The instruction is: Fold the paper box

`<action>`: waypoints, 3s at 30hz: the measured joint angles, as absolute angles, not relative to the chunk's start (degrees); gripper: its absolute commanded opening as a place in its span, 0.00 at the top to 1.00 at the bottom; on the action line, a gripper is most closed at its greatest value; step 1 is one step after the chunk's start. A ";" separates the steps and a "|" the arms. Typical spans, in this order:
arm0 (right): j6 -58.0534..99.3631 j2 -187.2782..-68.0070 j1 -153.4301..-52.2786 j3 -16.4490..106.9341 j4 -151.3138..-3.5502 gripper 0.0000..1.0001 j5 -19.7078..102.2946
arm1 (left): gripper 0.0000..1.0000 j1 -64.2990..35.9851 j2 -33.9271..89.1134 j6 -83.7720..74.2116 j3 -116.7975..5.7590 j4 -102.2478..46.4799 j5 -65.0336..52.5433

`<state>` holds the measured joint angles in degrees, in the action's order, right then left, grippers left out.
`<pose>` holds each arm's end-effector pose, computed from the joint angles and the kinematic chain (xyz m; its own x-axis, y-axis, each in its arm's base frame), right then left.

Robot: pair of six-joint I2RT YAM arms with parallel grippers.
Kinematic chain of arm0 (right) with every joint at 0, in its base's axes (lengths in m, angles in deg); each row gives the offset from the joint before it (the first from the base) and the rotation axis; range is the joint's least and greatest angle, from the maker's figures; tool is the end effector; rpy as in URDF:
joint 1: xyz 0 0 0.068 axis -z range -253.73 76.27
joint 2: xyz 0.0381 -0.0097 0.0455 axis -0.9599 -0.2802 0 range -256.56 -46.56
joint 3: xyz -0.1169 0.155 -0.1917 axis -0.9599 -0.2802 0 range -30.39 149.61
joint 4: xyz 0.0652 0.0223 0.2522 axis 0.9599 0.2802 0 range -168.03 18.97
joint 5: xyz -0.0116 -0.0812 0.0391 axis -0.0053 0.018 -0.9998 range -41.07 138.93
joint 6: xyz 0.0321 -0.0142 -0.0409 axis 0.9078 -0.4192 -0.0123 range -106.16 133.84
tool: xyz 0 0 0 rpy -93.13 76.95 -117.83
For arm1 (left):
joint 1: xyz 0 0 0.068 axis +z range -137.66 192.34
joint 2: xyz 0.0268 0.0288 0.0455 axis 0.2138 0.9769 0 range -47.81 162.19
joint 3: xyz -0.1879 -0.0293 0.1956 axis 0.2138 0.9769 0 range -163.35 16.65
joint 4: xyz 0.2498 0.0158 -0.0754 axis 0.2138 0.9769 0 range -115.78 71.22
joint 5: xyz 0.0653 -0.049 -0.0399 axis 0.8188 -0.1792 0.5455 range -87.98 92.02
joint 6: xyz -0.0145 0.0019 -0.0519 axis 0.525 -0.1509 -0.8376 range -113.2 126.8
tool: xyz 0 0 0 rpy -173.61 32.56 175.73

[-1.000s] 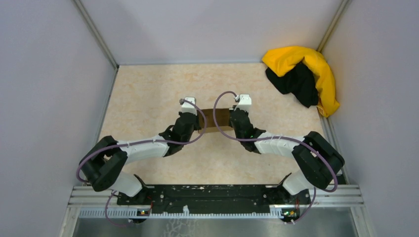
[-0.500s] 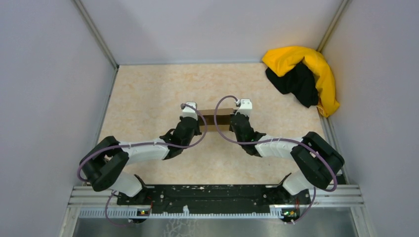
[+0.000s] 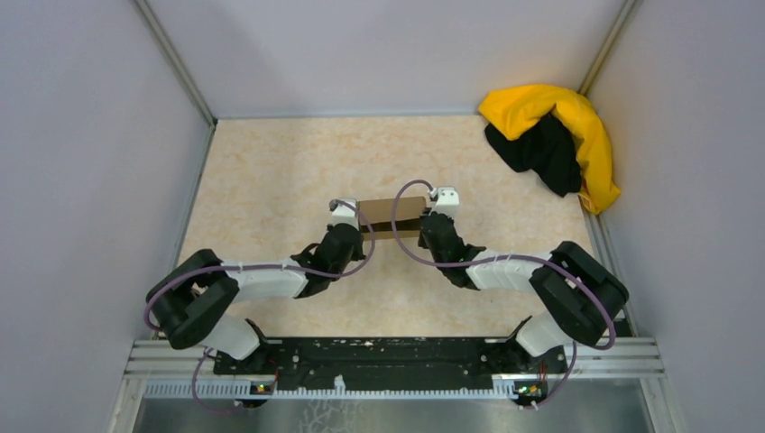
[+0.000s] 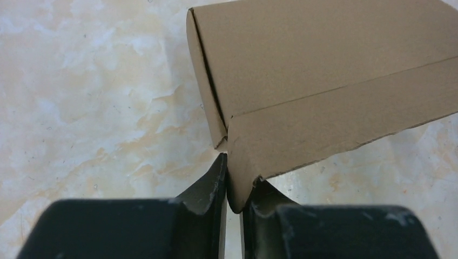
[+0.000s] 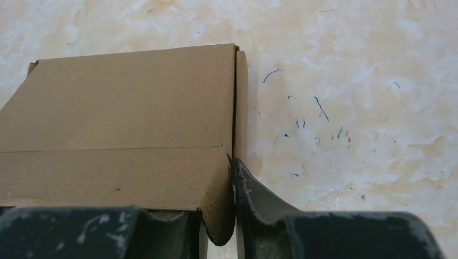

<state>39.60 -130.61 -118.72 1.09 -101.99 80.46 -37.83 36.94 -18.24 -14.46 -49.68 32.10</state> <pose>0.2117 0.1853 0.1681 -0.4257 0.0981 -0.8995 -0.1034 0.9823 0.1561 0.1932 -0.2039 0.1627 -0.4511 -0.0309 -0.8919 0.2149 0.9662 -0.1422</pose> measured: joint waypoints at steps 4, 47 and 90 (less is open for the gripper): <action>40.30 -129.85 -118.72 0.53 -101.84 0.61 79.30 | 0.76 -37.83 36.65 -19.11 -13.41 -48.59 31.45; 36.80 -104.47 -109.45 19.32 -68.77 0.70 56.84 | 0.67 -33.70 21.46 -12.73 -45.89 -17.73 26.24; 36.32 -114.07 -105.04 15.39 -72.14 0.60 43.02 | 0.60 -21.33 20.04 -12.60 -31.66 -26.99 -3.57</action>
<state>36.32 -114.07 -105.04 15.39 -72.14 43.02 -21.33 20.04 -12.60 -31.66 -26.99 -3.57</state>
